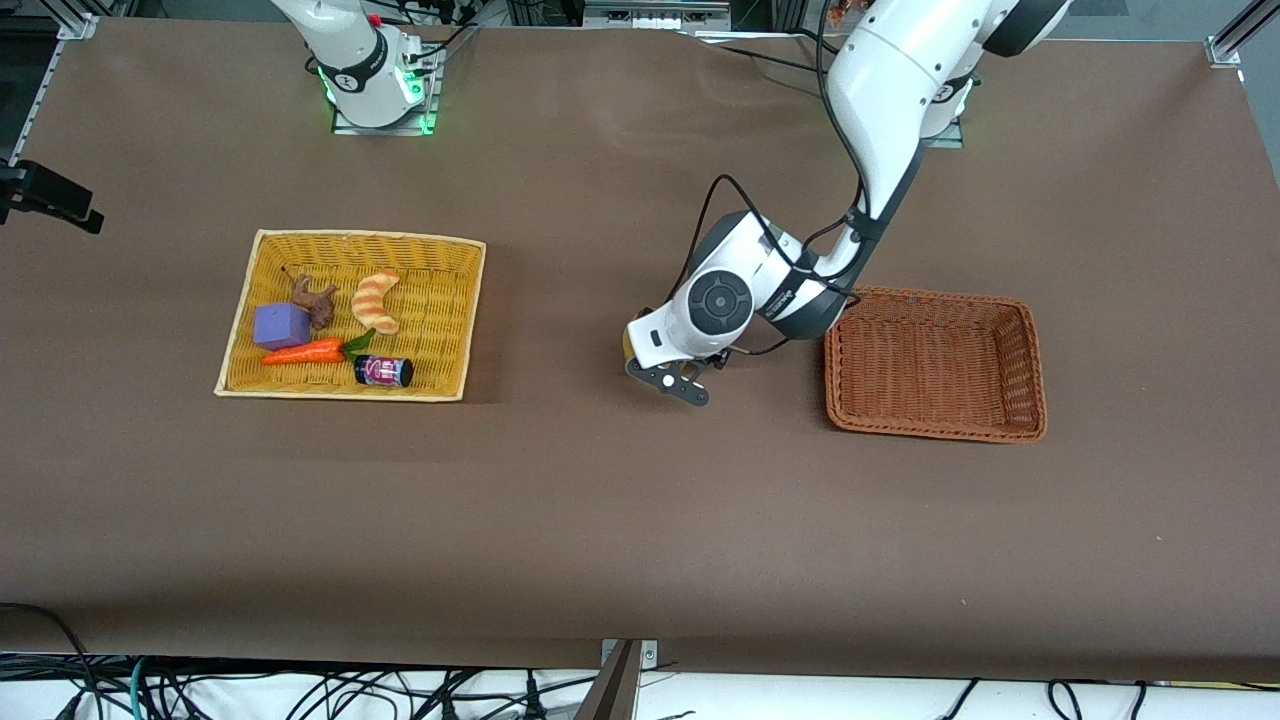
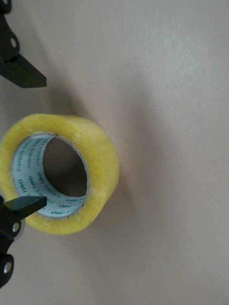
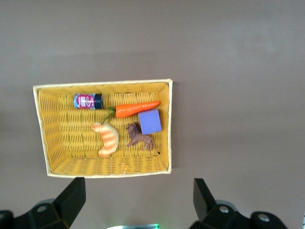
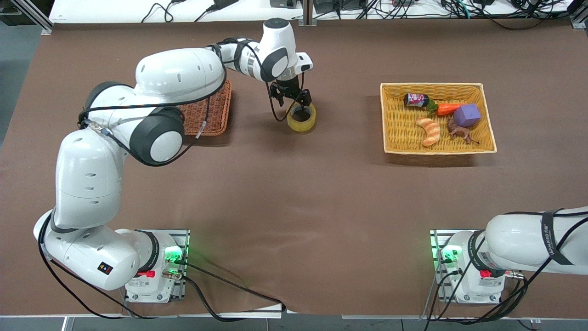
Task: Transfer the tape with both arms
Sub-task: 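Grasp the tape roll with the left gripper and lift it, then lower the tape roll into the brown basket with the left gripper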
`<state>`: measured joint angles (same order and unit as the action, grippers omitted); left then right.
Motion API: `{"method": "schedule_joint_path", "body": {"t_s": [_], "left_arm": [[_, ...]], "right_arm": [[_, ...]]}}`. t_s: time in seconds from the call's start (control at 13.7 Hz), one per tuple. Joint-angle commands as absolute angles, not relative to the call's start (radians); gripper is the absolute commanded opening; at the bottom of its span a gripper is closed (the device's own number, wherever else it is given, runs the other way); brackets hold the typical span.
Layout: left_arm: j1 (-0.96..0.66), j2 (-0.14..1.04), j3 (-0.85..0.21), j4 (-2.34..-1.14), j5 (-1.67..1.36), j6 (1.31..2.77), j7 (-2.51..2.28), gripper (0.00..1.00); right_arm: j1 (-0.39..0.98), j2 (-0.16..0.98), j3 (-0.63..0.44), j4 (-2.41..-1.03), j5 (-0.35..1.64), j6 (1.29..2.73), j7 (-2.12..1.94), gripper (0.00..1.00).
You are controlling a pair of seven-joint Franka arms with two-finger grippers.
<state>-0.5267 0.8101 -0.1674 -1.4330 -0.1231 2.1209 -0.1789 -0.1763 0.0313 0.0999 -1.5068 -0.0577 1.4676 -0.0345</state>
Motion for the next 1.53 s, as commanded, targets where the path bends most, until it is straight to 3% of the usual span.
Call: {"method": "schedule_joint_path", "body": {"t_s": [0.0,0.07,0.15,0.22,0.29,0.51,0.95,1.24,1.46], "left_arm": [[-0.523,0.853,-0.158,-1.401,-0.124,2.140,-0.158,0.91],[-0.523,0.854,-0.158,-1.402,-0.111,2.161,-0.160,0.52],[-0.525,0.857,-0.158,-1.404,-0.109,2.161,-0.161,0.21],[-0.526,0.864,-0.158,-1.404,-0.107,2.163,-0.160,0.05],[-0.526,0.859,-0.158,-1.402,-0.104,2.161,-0.160,0.00],[-0.512,0.801,-0.152,-1.396,-0.106,2.114,-0.166,0.00],[-0.313,0.586,-0.110,-1.387,-0.101,1.748,-0.057,0.00],[-0.199,0.574,-0.113,-1.420,0.074,1.634,0.139,0.00],[-0.134,0.575,-0.114,-1.508,0.189,1.653,0.150,0.00]], "right_arm": [[-0.152,-0.009,0.086,-1.594,-0.051,1.519,-0.103,1.00],[-0.150,-0.002,0.081,-1.595,-0.049,1.519,-0.103,1.00],[-0.152,0.021,0.078,-1.585,-0.049,1.519,-0.104,1.00],[-0.153,0.046,0.078,-1.563,-0.048,1.511,-0.107,1.00],[-0.159,0.072,0.078,-1.522,-0.041,1.505,-0.107,1.00],[-0.161,0.087,0.078,-1.502,-0.049,1.505,-0.107,1.00],[-0.160,0.098,0.080,-1.502,-0.043,1.508,-0.101,1.00],[-0.152,0.098,0.086,-1.502,-0.041,1.506,-0.098,1.00],[-0.153,0.098,0.084,-1.502,-0.044,1.506,-0.101,1.00]]}}
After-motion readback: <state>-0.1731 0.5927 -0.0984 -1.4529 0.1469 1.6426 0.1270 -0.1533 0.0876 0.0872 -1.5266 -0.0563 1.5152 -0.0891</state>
